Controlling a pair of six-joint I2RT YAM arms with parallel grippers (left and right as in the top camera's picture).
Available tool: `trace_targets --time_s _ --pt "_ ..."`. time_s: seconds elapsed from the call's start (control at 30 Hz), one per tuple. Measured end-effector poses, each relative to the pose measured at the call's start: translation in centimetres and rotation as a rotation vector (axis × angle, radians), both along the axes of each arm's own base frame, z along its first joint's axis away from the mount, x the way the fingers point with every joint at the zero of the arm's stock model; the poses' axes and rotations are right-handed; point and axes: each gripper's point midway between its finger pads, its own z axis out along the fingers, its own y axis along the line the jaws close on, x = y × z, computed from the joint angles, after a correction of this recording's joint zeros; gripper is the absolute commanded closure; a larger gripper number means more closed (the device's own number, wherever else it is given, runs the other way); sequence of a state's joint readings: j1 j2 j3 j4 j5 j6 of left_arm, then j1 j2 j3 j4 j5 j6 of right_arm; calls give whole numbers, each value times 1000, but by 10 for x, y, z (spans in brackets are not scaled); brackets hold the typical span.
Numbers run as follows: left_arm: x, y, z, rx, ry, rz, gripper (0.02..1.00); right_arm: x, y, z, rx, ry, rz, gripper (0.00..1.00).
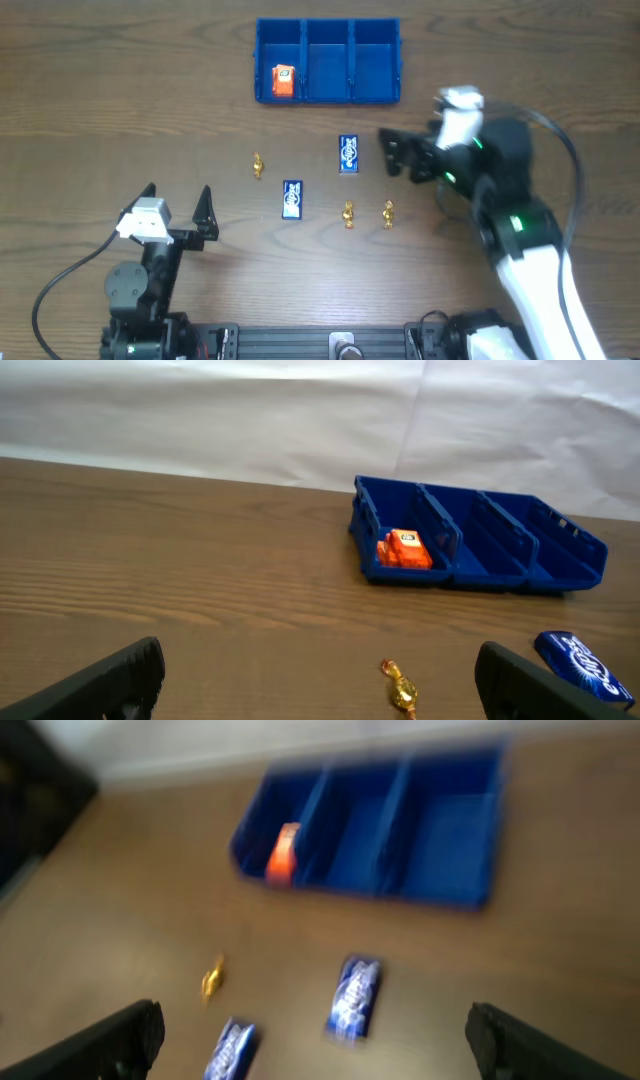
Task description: Sort Candies Into Trays
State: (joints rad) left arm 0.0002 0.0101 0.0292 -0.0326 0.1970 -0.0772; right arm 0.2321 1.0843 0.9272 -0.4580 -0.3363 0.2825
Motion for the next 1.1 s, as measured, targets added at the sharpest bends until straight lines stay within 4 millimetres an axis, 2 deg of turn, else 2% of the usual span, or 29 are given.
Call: trace_targets --time_s 0.1,0.2,0.23,0.3,0.43,0.5,0.57,0.63,0.77,0.87,0.93,1.0,1.1 --pt "0 0 0 0 0 0 20 6 48 -19 -65 184 93 3" --pt "0 0 0 0 0 0 20 3 89 -42 -123 310 156 3" --pt "0 0 0 0 0 0 20 -2 108 -56 -158 365 178 3" --pt "0 0 0 0 0 0 23 -13 134 -78 -209 435 187 3" --pt "0 0 0 0 0 0 20 -36 169 -123 -316 540 174 3" --pt "0 0 0 0 0 0 20 -48 175 -146 -381 594 141 3" --pt "0 0 0 0 0 0 20 -52 178 -162 -417 618 108 3" --pt "0 0 0 0 0 0 20 -51 185 -179 -441 639 67 3" --pt "0 0 0 0 0 0 23 -49 181 -201 -468 675 -5 3" --pt "0 0 0 0 0 0 20 -47 180 -215 -476 692 -46 7" --pt "0 0 0 0 0 0 23 -46 179 -221 -481 701 -64 45" --pt "0 0 0 0 0 0 20 -46 178 -226 -485 710 -84 148" --pt "0 0 0 0 0 0 23 -45 176 -226 -482 708 -109 209"
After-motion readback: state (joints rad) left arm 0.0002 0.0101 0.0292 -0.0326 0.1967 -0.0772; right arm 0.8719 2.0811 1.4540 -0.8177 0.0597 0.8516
